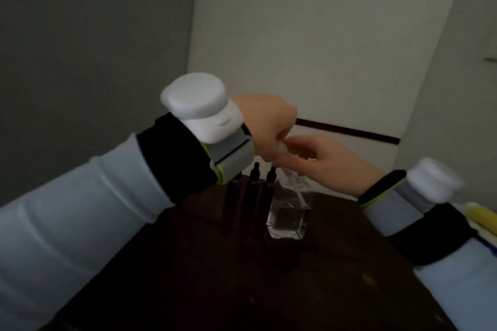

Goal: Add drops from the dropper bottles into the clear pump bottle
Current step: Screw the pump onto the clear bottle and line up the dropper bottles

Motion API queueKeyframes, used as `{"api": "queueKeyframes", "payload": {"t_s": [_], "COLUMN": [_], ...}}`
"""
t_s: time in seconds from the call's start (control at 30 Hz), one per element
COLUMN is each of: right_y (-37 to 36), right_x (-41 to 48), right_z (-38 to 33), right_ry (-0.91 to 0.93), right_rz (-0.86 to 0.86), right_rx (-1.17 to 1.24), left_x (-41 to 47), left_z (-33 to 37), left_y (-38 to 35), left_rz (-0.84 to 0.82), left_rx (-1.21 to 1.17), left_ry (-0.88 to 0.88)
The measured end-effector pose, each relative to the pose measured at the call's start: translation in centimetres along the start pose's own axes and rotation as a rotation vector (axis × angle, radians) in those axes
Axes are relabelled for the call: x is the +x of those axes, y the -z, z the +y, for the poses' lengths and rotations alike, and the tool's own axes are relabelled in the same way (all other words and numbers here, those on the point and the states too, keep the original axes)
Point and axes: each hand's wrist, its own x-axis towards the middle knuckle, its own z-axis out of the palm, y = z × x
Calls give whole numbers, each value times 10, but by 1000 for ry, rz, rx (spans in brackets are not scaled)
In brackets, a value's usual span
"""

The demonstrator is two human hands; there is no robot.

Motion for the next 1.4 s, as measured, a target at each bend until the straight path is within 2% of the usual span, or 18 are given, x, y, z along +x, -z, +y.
{"api": "queueKeyframes", "payload": {"t_s": [0.1,0.2,0.23,0.27,0.3,0.37,0.43,0.5,0.8,0.97,1.07,1.17,1.3,1.4], "right_y": [10,22,26,30,32,33,29,22,-22,2,10,-8,-42,-40], "right_x": [-12,-17,-16,-15,-12,-8,-2,3,-1,6,11,7,-7,-13], "right_z": [11,20,22,24,25,27,28,29,42,36,37,42,60,64], "right_ry": [-29,-53,-60,-73,-87,-104,-101,-108,-199,-105,-96,-154,-238,-251], "right_rz": [175,530,615,672,703,703,675,641,486,660,699,578,305,272], "right_rx": [229,502,584,662,729,836,877,872,780,890,818,700,328,340], "left_x": [17,13,10,8,5,3,-4,-11,-17,-18,-19,-19,-20,-21], "left_z": [0,-2,-3,-2,0,2,4,8,10,10,12,12,11,11], "left_y": [3,0,-9,-21,-35,-72,-109,-136,-151,-153,-152,-152,-151,-149], "left_rz": [180,610,719,759,728,513,281,191,199,222,232,223,214,202], "left_rx": [5,-415,-588,-739,-859,-960,-918,-866,-879,-914,-934,-954,-971,-994], "left_ry": [-95,-191,-172,-121,-51,75,120,112,99,94,98,99,92,82]}}
